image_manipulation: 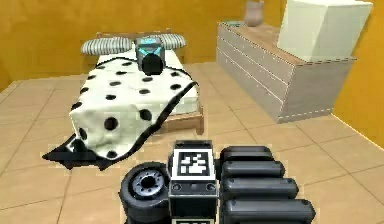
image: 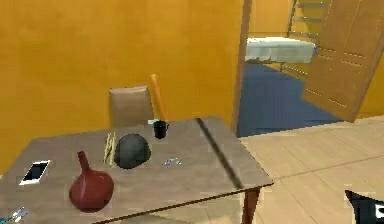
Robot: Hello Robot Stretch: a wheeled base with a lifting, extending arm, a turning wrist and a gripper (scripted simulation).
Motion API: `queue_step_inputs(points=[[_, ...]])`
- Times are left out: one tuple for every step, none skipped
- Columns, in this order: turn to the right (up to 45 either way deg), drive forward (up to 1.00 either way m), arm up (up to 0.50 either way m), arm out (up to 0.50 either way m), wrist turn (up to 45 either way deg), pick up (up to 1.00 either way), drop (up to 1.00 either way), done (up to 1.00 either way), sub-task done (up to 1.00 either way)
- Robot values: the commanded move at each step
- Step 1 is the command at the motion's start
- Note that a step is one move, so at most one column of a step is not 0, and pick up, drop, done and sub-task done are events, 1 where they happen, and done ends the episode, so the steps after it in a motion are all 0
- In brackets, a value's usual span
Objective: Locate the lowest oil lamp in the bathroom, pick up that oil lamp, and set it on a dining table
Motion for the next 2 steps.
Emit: queue_step_inputs(points=[[-45.0, 0.00, 0.00, 0.00, 0.0, 0.00, 0.00, 0.00, 0.00], [-45.0, 0.00, 0.00, 0.00, 0.0, 0.00, 0.00, 0.00, 0.00]])
